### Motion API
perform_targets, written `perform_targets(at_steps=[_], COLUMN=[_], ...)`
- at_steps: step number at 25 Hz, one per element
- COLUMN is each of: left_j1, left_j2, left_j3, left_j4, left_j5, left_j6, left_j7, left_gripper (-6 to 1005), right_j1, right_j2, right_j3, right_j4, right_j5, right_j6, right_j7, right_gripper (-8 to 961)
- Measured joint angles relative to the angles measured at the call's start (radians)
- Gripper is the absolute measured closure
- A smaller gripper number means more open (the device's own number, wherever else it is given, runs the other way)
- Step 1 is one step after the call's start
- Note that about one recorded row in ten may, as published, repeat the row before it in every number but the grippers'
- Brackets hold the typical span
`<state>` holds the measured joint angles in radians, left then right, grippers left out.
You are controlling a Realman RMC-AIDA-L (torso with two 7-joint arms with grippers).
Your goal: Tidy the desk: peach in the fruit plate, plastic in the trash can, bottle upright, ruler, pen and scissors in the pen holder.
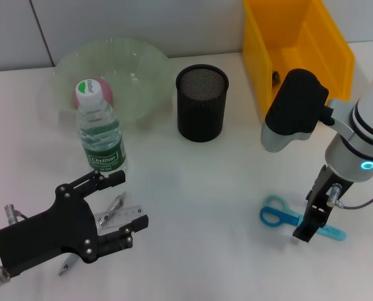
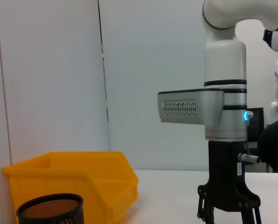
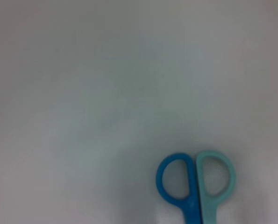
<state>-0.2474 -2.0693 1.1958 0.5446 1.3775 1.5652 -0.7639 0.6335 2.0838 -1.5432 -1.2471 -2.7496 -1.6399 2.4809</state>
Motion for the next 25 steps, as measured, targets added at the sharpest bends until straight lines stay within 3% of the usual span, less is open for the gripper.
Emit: perform_targets(at_steps=[15,20,25], left_j1=[0.000,-0.001,-0.001], left_j2=[0.000,0.000,0.000], left_j3=[0.000,0.001,0.001], left_j4=[0.000,0.000,0.000], left_j5=[0.000,0.000,0.000], left_j6=[0.004,0.004,0.004], left_j7=[0.000,0.000,0.000], left_gripper=[199,199,199], right_j1=[0.001,0.000,0.001], right_j2=[0.001,0.001,0.001], right_j3=[0.002,0.000,0.000], right_j4=[0.014,0.017,0.023], right_j5=[0.006,0.009,0.013], right_j6=[0.014,0.015,0.017], right_j7=[0.005,0.006,0.006], right_gripper=[197,415,424])
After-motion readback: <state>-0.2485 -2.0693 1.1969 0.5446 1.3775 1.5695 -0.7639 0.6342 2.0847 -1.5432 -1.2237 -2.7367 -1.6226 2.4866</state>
